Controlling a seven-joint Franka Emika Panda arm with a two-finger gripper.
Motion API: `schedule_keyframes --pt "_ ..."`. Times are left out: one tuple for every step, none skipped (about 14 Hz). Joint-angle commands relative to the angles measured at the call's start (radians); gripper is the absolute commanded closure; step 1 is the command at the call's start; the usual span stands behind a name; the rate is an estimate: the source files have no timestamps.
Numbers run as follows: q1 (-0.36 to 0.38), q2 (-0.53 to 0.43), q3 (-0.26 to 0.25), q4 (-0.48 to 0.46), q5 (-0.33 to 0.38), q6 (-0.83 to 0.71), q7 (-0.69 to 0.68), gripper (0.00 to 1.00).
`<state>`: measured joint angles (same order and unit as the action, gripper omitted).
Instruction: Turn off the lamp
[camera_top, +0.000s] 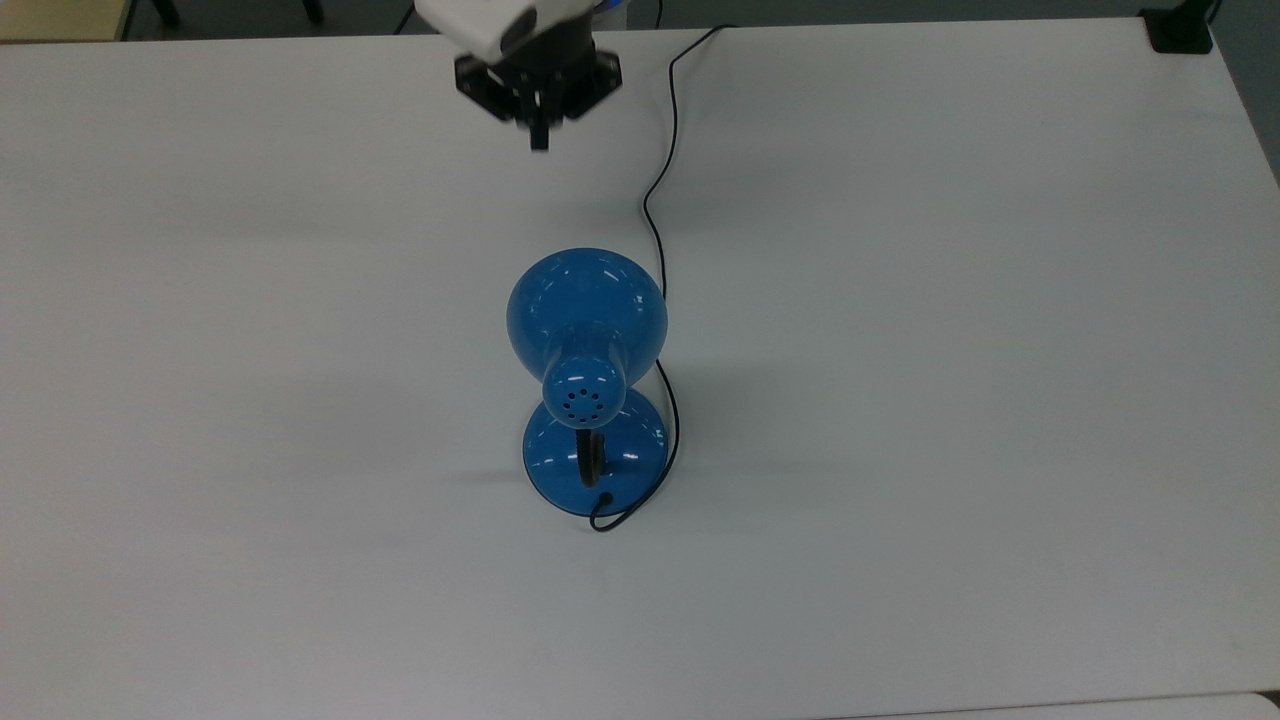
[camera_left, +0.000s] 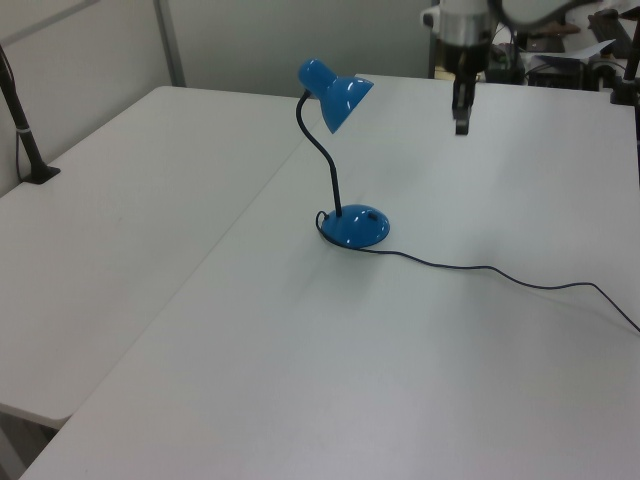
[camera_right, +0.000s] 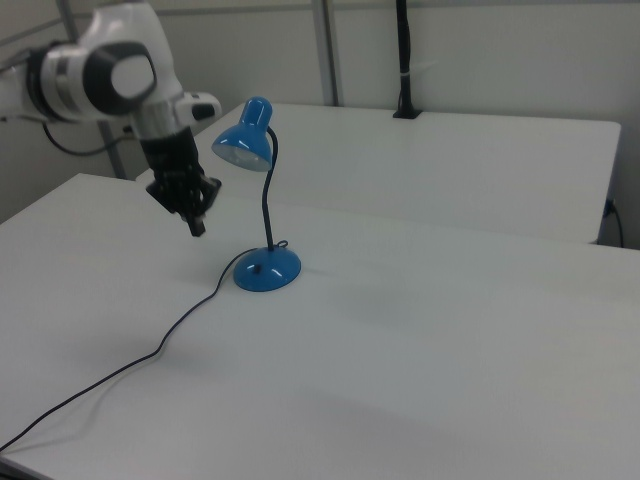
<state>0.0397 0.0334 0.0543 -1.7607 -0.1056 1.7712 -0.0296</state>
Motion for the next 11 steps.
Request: schedule_keyframes --pt "-0.004 0.000 -0.011 0.115 0.018 -0.180 -0.012 0.86" --pt "-0.015 0.000 -0.011 0.125 0.018 -0.180 -0.015 0.82" --pt "-0.033 0.002 -0.011 0.142 0.018 -0.179 -0.012 0.76" --pt "-0.043 0.002 -0.011 0.145 0.018 -0.179 -0.009 0.71" --pt "-0.046 0.000 -0.011 0.147 0.017 -0.177 -0.010 0.65" --pt "-0.047 0.000 -0.011 0.147 0.015 -0.174 -0.012 0.49" --pt "-0.052 0.000 -0.011 0.150 0.015 -0.168 -0.016 0.20" --pt "-0.063 0.002 -0.011 0.159 0.015 -0.167 -0.016 0.00" --pt "-0.075 0.000 -0.011 0.161 0.017 -0.168 -0.018 0.00" --pt "-0.081 -0.001 -0.011 0.161 0.017 -0.168 -0.018 0.00" --pt "-0.083 -0.001 -0.011 0.161 0.017 -0.168 -0.018 0.00"
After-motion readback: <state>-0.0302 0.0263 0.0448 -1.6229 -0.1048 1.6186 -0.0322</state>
